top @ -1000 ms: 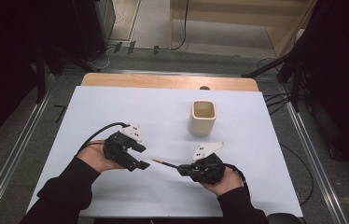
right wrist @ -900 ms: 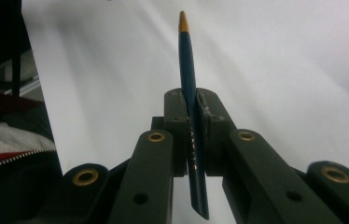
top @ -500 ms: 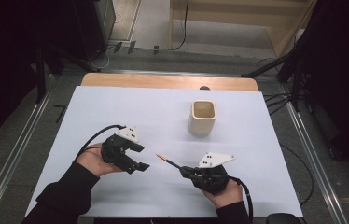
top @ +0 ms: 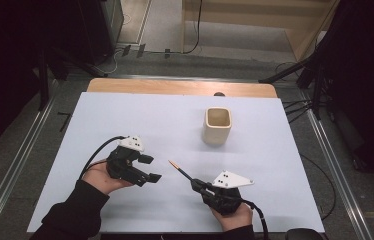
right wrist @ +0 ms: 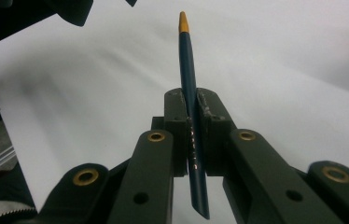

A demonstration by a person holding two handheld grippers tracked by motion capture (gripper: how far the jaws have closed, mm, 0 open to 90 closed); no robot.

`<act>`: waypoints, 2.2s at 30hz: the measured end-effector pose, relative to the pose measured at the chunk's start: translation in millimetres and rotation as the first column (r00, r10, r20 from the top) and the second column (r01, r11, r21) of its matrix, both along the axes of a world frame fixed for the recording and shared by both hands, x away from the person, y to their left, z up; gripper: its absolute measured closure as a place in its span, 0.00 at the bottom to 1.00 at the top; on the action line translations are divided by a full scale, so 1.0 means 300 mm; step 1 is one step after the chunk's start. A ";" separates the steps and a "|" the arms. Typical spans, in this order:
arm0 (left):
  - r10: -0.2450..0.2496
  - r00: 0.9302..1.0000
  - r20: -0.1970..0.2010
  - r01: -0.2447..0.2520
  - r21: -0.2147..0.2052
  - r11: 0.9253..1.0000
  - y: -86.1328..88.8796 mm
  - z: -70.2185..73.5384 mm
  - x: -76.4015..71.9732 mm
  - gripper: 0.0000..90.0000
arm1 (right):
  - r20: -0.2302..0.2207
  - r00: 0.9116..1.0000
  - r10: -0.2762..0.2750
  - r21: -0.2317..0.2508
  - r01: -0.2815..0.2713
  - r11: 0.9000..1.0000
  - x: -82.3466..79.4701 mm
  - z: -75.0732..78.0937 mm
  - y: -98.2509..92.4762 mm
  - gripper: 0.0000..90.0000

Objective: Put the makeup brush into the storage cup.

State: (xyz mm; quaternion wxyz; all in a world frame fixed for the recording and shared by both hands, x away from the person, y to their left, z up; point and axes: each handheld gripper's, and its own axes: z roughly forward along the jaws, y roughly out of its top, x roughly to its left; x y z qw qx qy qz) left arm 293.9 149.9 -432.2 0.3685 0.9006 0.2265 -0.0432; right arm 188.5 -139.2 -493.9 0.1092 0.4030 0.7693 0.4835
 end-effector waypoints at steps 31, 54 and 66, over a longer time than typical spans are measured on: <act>0.118 0.992 -0.054 -0.125 -0.165 0.978 -0.028 0.006 -0.012 0.37 | 0.103 0.985 -0.142 0.115 0.130 0.985 -0.017 -0.011 0.086 0.94; 0.155 0.983 -0.099 -0.175 -0.233 0.957 -0.065 0.005 -0.002 0.37 | 0.144 0.959 -0.245 0.204 0.214 0.955 -0.053 -0.034 0.114 0.94; 0.162 0.969 -0.186 -0.210 -0.274 0.938 -0.091 -0.001 0.002 0.46 | 0.174 0.953 -0.247 0.215 0.208 0.954 -0.053 -0.023 0.119 0.94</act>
